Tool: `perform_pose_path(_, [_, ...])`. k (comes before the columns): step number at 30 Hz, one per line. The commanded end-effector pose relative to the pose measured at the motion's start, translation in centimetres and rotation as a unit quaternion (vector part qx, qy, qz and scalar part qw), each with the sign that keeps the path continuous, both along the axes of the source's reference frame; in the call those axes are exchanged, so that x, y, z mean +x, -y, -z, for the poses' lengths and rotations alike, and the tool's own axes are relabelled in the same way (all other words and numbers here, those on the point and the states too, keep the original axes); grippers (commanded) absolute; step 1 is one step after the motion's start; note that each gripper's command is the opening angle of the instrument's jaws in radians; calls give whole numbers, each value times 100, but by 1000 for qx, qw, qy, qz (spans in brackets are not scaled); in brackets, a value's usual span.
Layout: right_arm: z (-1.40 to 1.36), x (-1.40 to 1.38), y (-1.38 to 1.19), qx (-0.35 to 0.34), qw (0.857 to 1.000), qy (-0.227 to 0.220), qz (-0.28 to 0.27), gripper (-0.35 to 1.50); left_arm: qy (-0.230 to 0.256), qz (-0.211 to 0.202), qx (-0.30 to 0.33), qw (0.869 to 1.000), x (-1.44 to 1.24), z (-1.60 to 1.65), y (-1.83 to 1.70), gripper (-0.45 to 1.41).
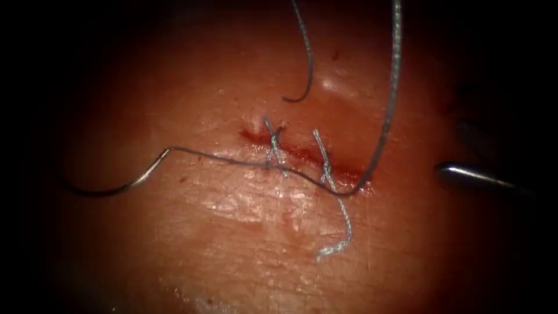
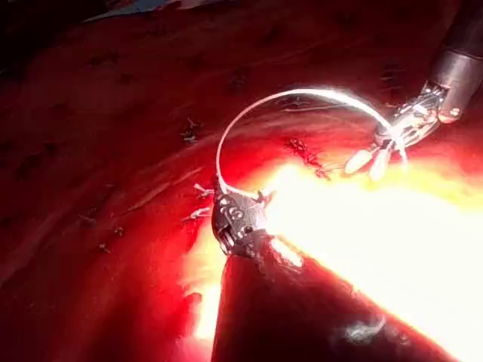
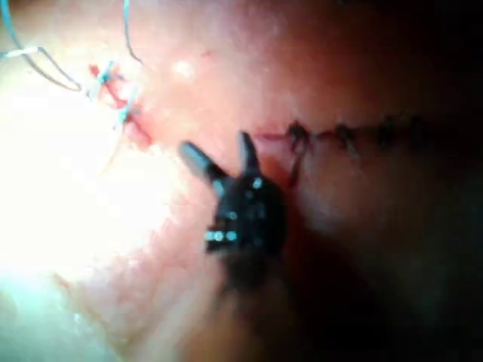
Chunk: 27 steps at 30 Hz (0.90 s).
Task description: Wound Closure
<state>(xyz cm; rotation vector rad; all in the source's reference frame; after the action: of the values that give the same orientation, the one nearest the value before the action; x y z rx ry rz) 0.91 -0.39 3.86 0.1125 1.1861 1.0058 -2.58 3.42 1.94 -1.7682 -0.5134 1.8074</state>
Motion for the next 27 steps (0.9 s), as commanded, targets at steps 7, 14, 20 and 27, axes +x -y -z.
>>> perform_pose_path(7, [-3, -3, 4, -1, 1000, 0, 0, 116, 12, -15, -4, 1000, 9, 2, 5, 128])
perform_pose_path(14, [1, 23, 19, 6, 999, -20, 27, 115, 22, -34, 11, 999, 42, -9, 44, 128])
perform_pose_path(20, [6, 45, 27, 9, 998, -38, 54, 115, 49, -88, 23, 995, 28, -17, 99, 128])
perform_pose_path(27, [7, 58, 36, 11, 996, -51, 77, 113, 75, -161, 20, 984, -1, -8, 148, 128])
